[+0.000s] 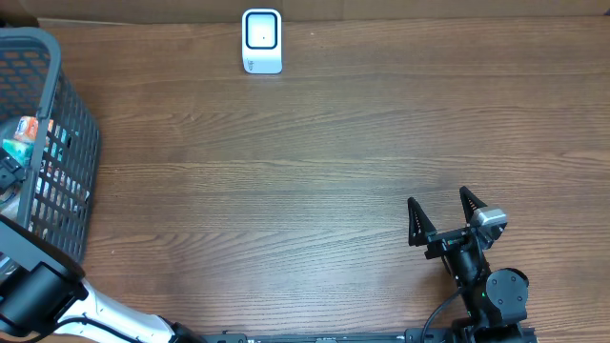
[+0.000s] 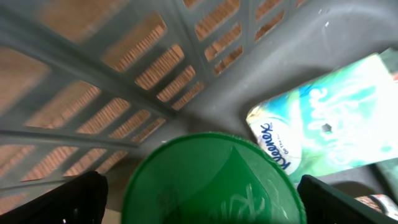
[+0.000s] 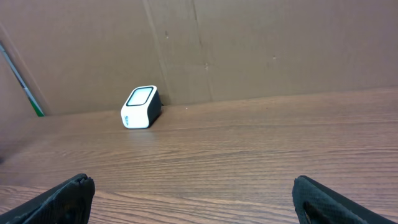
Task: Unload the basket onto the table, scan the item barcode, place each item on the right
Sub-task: 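Reach the left gripper into the grey basket and grasp the green-lidded jar, then lift the jar out and place it on the table near the scanner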
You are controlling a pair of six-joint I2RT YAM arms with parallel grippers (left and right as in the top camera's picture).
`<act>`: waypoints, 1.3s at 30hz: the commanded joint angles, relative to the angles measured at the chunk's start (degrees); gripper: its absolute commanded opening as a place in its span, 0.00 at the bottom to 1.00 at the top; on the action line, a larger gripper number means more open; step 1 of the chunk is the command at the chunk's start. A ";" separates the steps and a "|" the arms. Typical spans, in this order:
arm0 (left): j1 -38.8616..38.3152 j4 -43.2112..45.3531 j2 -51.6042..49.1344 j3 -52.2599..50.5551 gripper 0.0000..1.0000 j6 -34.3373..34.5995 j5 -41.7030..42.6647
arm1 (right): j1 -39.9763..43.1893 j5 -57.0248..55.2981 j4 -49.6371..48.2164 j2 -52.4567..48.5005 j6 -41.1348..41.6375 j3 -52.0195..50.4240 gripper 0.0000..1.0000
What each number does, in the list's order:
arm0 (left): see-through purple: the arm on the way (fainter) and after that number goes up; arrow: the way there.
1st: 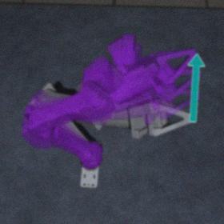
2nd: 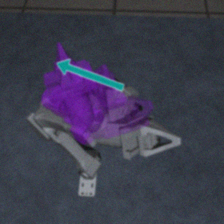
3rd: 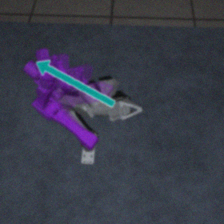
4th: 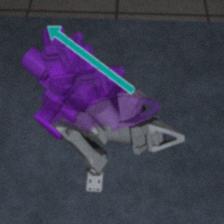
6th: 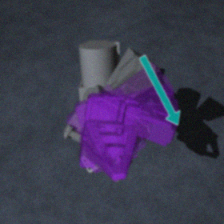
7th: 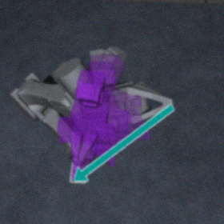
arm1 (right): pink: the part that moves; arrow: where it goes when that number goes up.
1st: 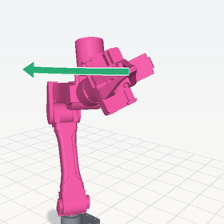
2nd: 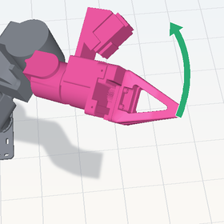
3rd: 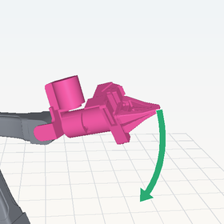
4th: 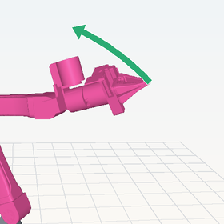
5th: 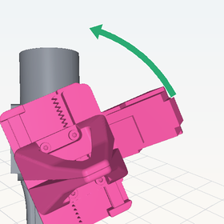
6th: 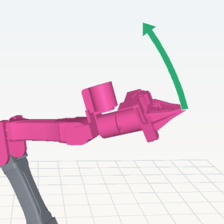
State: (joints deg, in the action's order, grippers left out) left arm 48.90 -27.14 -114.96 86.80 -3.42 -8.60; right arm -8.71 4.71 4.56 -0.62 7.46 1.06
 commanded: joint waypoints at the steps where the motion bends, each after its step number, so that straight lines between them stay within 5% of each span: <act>1: 0.35 0.85 -1.64 -0.52 1.00 -0.92 0.72 | 0.07 0.28 -0.22 0.46 0.15 -0.61 1.00; 5: 0.44 1.77 -1.64 -0.52 1.00 -0.90 0.76 | 0.07 0.28 -0.22 0.46 0.15 -0.61 1.00; 9: 0.22 1.95 -1.64 -0.52 0.88 -0.85 2.84 | 0.07 0.28 -0.22 0.46 0.15 -0.61 1.00; 15: 0.13 1.16 -1.64 -0.52 0.52 -0.85 3.19 | 0.07 0.28 -0.22 0.46 0.15 -0.61 1.00; 24: -0.22 -0.11 2.47 0.50 0.52 0.28 3.43 | 0.07 0.28 -0.22 0.46 0.15 -0.61 1.00; 34: -2.08 0.42 25.05 2.73 0.45 11.89 5.92 | 0.07 0.26 -0.22 0.46 0.15 -0.61 1.00; 39: -2.75 0.11 38.07 2.73 0.36 18.14 23.76 | 0.07 0.28 -0.22 0.46 0.15 -0.61 1.00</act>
State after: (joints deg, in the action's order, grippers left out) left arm 46.89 -27.05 -82.72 87.94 9.08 1.91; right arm -8.71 4.69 4.58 -0.62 7.49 1.06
